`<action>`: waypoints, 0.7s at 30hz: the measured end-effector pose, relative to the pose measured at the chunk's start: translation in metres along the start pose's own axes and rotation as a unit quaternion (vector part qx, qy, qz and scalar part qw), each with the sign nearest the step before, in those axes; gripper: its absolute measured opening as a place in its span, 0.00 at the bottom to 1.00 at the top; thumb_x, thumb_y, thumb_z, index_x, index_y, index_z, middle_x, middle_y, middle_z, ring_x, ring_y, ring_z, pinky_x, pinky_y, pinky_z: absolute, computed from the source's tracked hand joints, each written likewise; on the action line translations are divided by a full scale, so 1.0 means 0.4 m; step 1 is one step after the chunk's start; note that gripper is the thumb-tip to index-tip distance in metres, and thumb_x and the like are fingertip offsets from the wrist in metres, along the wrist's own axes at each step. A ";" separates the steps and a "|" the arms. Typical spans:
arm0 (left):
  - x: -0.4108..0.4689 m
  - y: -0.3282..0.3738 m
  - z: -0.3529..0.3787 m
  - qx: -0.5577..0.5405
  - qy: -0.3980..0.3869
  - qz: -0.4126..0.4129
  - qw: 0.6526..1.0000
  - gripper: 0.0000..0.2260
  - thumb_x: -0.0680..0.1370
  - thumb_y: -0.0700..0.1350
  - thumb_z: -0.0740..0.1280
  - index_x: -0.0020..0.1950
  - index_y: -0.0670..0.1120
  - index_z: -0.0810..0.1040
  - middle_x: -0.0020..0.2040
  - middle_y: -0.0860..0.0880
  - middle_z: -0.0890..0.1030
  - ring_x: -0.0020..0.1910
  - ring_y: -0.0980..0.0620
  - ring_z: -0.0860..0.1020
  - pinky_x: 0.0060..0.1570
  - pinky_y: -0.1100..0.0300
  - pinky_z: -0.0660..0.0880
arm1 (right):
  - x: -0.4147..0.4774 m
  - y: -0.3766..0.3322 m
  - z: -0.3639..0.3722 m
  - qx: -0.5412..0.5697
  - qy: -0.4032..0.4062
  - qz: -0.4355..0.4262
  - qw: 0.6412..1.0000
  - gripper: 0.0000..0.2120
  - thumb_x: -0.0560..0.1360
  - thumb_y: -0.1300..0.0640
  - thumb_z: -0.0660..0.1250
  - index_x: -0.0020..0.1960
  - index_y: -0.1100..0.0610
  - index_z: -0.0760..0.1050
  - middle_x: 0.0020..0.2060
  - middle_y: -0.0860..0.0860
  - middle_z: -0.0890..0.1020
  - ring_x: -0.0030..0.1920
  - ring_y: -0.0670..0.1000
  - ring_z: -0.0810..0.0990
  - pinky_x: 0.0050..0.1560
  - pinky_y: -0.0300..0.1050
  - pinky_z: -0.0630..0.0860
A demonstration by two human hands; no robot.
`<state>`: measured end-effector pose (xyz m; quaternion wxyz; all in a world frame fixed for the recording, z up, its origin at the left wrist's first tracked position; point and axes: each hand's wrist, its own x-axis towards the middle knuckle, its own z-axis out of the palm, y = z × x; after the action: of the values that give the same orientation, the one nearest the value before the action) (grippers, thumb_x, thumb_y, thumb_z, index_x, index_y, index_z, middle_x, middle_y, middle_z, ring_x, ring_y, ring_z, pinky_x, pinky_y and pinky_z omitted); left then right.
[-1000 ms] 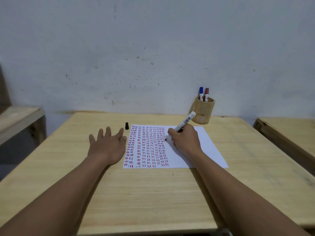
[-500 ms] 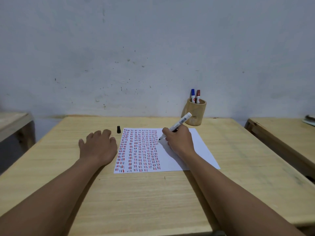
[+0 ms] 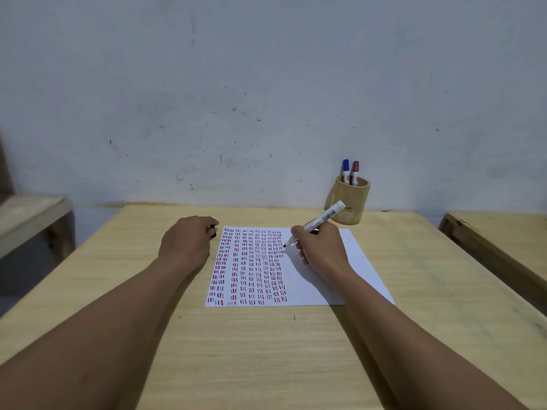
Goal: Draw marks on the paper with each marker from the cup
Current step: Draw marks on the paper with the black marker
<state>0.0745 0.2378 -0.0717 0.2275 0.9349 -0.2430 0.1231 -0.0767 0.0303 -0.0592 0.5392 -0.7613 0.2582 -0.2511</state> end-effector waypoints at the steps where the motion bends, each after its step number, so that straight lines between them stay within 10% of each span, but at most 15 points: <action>1: -0.002 0.000 -0.005 -0.006 0.012 -0.001 1.000 0.13 0.82 0.42 0.62 0.63 0.49 0.82 0.57 0.48 0.85 0.56 0.44 0.81 0.48 0.53 0.76 | -0.002 -0.002 0.000 0.005 -0.004 -0.001 1.000 0.11 0.75 0.57 0.68 0.46 0.66 0.81 0.31 0.53 0.81 0.27 0.48 0.77 0.29 0.41 0.75; 11: -0.025 0.206 -0.122 -0.342 0.035 -0.067 0.936 0.06 0.76 0.43 0.69 0.47 0.49 0.85 0.40 0.52 0.84 0.34 0.54 0.78 0.33 0.65 0.71 | -0.034 -0.094 -0.023 0.198 -0.037 0.016 0.979 0.06 0.78 0.57 0.70 0.46 0.61 0.80 0.34 0.54 0.79 0.32 0.48 0.77 0.31 0.41 0.78; 21: -0.058 0.324 -0.153 -0.514 -0.090 -0.085 0.849 0.05 0.79 0.43 0.70 0.51 0.46 0.85 0.48 0.48 0.87 0.49 0.51 0.82 0.56 0.51 0.78 | -0.066 -0.179 -0.091 0.296 -0.011 0.013 0.955 0.07 0.79 0.58 0.69 0.44 0.61 0.81 0.33 0.54 0.81 0.32 0.48 0.79 0.33 0.40 0.79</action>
<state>-0.0189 0.1758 0.0206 0.6622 0.7082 -0.2108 -0.1243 -0.1118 0.0430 0.0167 0.7461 -0.5670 0.1767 -0.3010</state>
